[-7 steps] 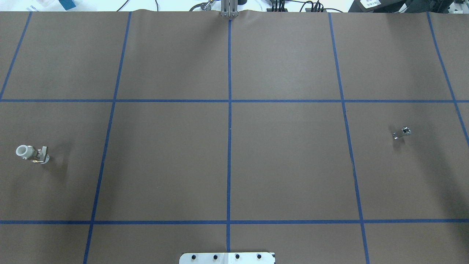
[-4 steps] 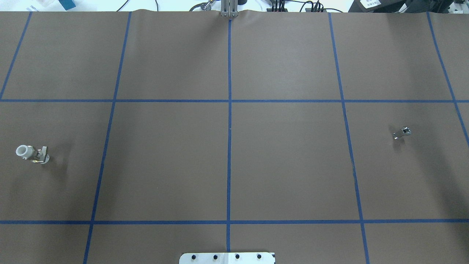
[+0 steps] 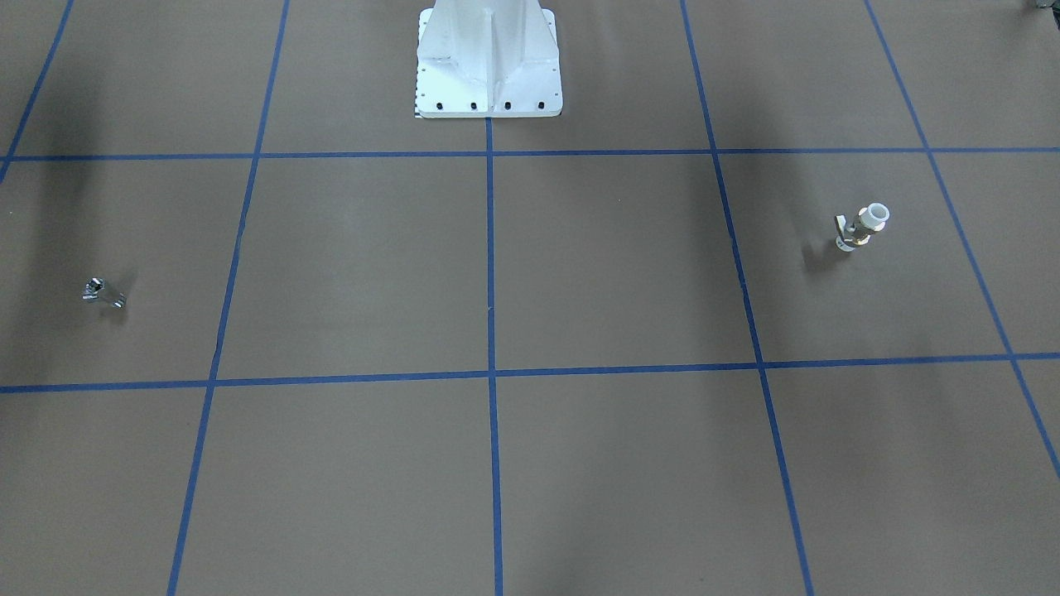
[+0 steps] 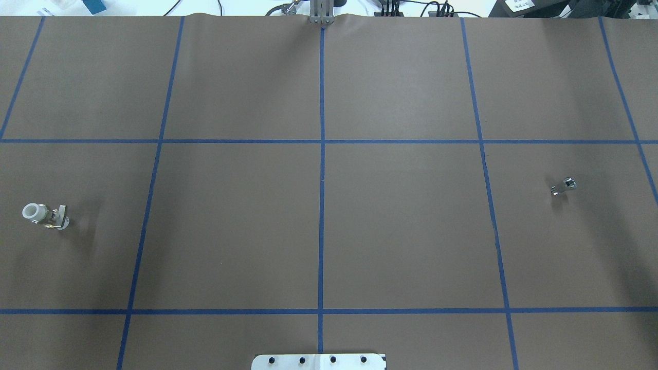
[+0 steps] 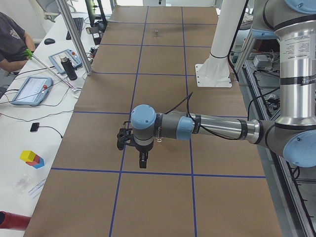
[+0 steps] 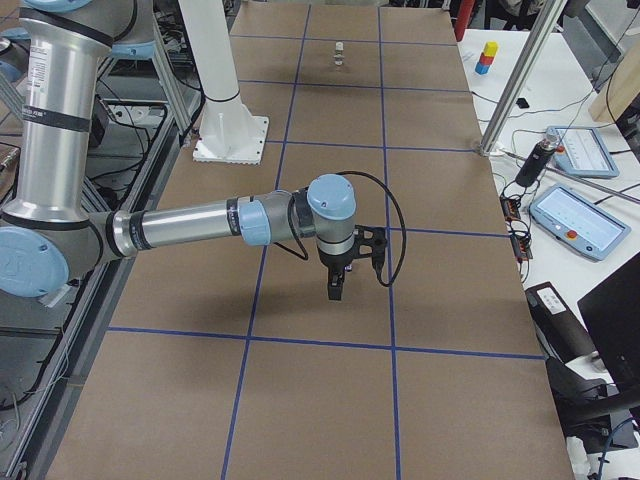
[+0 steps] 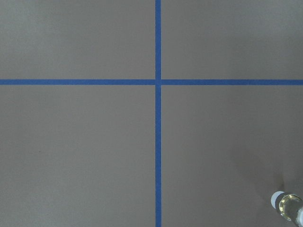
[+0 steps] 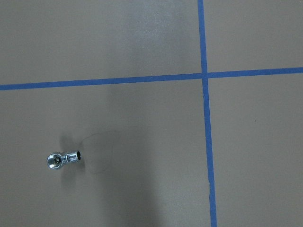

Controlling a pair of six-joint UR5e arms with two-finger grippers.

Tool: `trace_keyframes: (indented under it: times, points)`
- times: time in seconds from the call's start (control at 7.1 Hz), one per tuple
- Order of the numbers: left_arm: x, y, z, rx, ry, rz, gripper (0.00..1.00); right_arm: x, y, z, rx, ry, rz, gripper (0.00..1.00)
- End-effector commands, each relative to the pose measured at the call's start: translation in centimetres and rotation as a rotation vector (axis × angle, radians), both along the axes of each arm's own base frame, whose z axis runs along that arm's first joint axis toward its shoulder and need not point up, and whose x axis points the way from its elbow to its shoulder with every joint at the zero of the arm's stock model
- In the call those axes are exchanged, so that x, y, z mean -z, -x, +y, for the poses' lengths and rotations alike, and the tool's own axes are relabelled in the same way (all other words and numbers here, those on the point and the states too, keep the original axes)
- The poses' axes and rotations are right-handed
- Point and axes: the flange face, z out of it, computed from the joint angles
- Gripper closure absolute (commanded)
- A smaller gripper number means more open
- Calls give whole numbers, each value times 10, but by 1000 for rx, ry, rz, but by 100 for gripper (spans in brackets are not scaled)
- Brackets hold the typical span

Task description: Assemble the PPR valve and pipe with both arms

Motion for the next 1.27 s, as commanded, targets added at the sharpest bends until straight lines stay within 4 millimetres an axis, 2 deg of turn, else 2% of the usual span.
trace_keyframes:
  times: [0.0, 0.14, 0.28, 0.42, 0.7, 0.85, 1.13]
  points:
    - [1, -29, -3, -62, 1, 1, 0, -2, 0, 1, 1, 6, -5, 0]
    - [5, -70, -8, -149, -25, 4, 0, -3, 1, 1, 2, 8, -8, 0]
    - [11, -94, -10, -202, -69, 9, 0, -3, 1, 1, 2, 9, -8, 0]
    - [17, -140, -8, -271, -94, 19, 0, -3, 1, 1, 2, 9, -8, 0]
    - [37, -175, -8, -194, -74, 58, 0, -3, 1, 1, 2, 8, -8, 0]
    - [45, -227, 5, -236, -74, 62, 0, -3, 1, 1, 2, 8, -10, 0]
    - [46, -252, 12, -225, -111, 13, 0, -3, 1, 1, 2, 8, -8, 0]
